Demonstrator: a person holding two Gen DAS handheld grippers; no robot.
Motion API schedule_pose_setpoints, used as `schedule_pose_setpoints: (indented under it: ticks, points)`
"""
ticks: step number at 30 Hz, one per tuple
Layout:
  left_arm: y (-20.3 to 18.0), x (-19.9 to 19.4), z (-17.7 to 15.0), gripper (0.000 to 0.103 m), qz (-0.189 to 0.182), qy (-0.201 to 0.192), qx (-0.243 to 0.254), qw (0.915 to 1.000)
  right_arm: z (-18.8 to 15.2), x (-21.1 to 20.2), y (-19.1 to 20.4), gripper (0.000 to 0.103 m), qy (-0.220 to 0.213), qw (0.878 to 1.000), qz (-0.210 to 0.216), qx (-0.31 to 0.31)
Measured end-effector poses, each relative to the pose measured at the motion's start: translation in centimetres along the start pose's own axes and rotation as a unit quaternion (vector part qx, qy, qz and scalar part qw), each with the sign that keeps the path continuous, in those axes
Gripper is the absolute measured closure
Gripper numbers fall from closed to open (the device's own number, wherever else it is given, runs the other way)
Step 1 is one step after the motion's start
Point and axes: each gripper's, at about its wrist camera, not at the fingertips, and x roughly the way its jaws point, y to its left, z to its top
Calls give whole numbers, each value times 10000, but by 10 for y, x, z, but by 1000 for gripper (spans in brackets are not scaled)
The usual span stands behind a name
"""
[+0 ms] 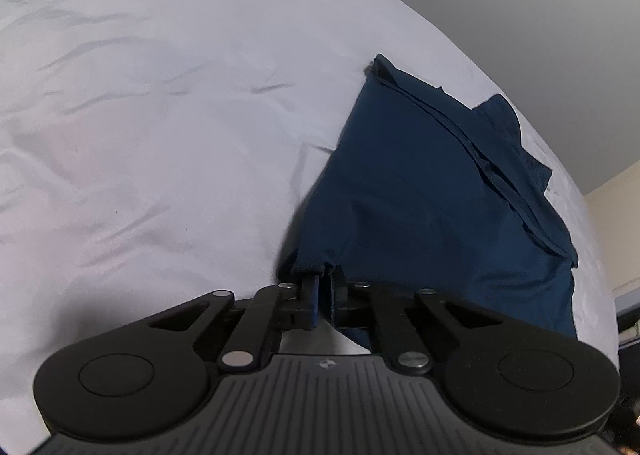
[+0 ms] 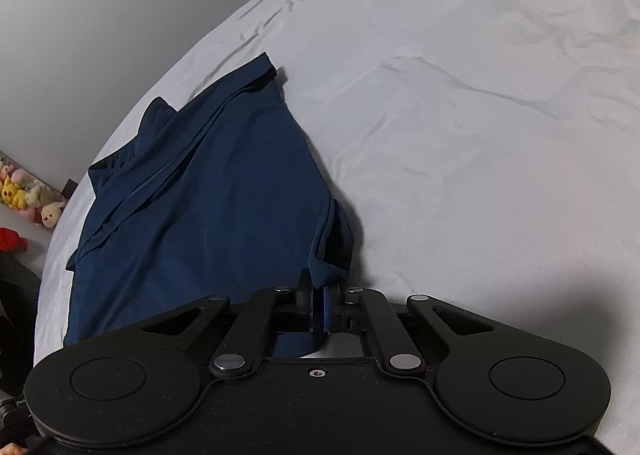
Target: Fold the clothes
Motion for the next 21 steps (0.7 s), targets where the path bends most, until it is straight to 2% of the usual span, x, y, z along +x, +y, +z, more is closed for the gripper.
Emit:
schedule_pose_setpoints:
  ticks: [6,11,16,21]
  points:
    - [-9,-9,3,100,238,82,233,9994,4,-12,8,100,-48,9999,-24,-160]
    - [-23,-18,1,100,443,128,608,9971,6,-22,25,101,28,9978,-274,-603]
    - [-38,-31,-5,100,679,176,1127,9912,4,-35,45,101,92,9901,-577,-1280]
    - [-45,-45,-19,101,1025,326,1664,9802,-6,-49,55,101,208,9788,-882,-1836]
